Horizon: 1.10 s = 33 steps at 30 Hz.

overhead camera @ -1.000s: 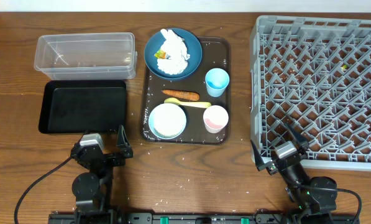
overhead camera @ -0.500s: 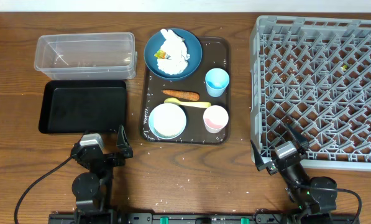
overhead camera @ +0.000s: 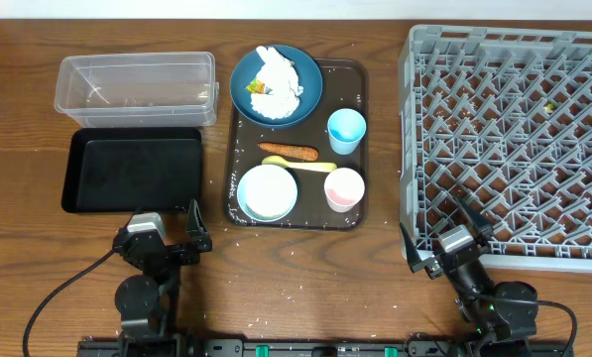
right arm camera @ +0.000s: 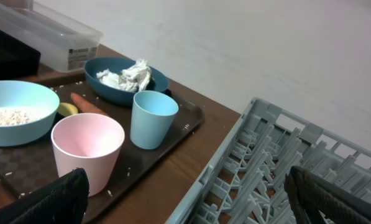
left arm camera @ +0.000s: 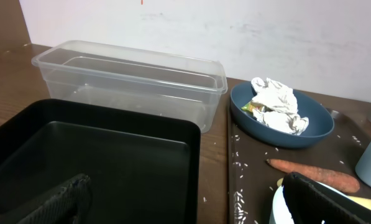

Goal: Sort waste into correct bins and load items into the dishwasher rack

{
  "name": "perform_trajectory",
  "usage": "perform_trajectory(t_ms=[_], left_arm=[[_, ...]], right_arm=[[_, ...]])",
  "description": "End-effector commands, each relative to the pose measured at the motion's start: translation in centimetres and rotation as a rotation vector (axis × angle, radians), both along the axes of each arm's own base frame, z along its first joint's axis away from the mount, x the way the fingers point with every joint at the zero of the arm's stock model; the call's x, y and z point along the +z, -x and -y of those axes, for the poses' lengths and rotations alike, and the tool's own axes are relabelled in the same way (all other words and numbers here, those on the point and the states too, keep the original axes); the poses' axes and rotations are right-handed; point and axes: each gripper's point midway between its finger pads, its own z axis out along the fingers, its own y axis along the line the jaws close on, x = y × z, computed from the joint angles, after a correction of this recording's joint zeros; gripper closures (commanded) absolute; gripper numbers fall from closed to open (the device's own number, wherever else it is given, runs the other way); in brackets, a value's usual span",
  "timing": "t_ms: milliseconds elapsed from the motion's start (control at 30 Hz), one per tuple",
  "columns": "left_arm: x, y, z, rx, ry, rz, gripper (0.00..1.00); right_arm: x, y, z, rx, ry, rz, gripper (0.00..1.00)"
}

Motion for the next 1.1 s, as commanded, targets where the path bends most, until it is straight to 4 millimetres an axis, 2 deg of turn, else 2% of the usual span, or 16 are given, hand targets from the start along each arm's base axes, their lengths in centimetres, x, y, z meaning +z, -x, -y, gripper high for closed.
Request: perform_trajectory(t_ms=[0,1067], left_arm=[[-1.41,-0.05,0.10,-0.009,-0.014,-0.029,0.01],[-1.41,-0.05,0.11,-0.009,-0.014,-0.029,0.01]], right_arm=[[-0.07,0.08,-0.14,0.006,0.007,0.003,0.01],[0.01,0.07,-0.14,0.006,0.020,0.013,0.01]])
